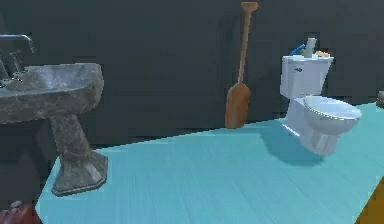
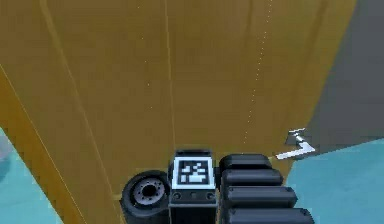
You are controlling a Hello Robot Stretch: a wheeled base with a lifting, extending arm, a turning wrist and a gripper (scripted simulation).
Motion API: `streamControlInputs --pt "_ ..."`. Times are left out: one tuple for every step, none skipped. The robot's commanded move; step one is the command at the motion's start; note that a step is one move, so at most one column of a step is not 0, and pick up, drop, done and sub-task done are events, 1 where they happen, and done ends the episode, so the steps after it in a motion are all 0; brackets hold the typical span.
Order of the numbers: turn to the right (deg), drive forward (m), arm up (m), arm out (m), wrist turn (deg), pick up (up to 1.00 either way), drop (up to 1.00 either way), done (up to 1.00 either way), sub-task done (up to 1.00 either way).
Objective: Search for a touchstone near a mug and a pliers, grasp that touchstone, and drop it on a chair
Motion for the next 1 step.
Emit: streamControlInputs --pt "-9.0 0.0 0.0 0.0 0.0 0.0 0.0 0.0 0.0"
